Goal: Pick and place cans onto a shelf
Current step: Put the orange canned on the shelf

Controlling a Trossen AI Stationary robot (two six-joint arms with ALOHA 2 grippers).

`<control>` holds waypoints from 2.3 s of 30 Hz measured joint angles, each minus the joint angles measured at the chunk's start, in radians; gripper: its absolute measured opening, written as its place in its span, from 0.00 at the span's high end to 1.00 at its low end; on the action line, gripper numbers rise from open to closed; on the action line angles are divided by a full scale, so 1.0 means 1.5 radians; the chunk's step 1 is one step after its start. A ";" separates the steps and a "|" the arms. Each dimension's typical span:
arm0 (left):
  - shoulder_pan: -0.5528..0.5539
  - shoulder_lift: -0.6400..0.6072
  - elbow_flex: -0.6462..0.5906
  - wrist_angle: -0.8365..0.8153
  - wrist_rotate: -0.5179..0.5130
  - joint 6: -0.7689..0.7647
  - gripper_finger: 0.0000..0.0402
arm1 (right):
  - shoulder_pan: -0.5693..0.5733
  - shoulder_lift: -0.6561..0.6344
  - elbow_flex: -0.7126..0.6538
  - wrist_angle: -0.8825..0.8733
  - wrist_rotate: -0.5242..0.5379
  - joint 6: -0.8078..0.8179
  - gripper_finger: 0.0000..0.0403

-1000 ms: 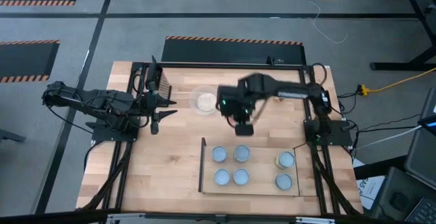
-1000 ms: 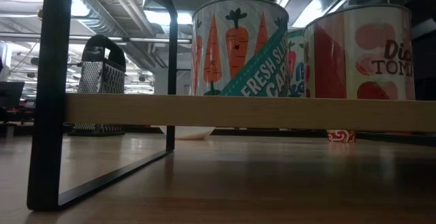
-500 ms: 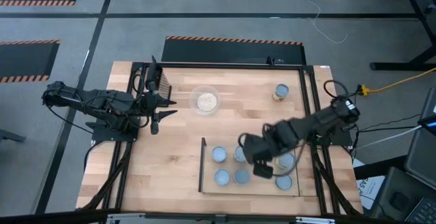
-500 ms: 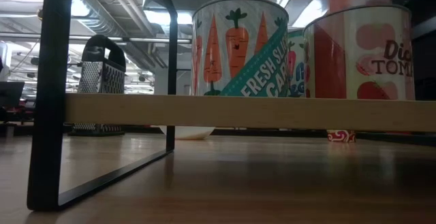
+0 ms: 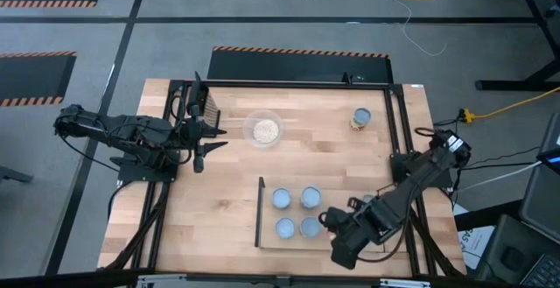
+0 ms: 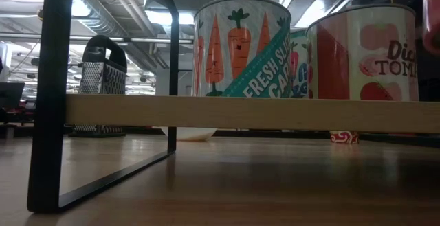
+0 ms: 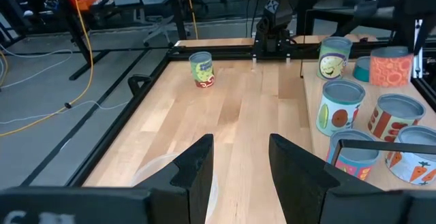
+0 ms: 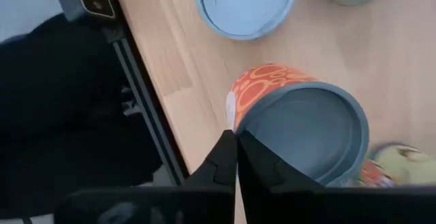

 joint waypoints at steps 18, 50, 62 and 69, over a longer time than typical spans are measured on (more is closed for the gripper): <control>0.000 0.000 0.000 0.000 0.000 -0.003 0.66 | 0.004 0.000 -0.111 0.105 0.004 0.010 0.98; 0.000 0.000 0.000 0.000 0.000 0.000 0.66 | 0.004 0.031 -0.109 0.118 -0.009 0.002 0.92; 0.000 0.000 0.000 0.000 0.000 0.000 0.66 | 0.004 0.031 -0.109 0.123 -0.009 0.003 0.91; 0.000 0.000 0.000 0.000 0.000 0.000 0.66 | 0.004 0.032 -0.110 0.141 -0.009 0.003 0.90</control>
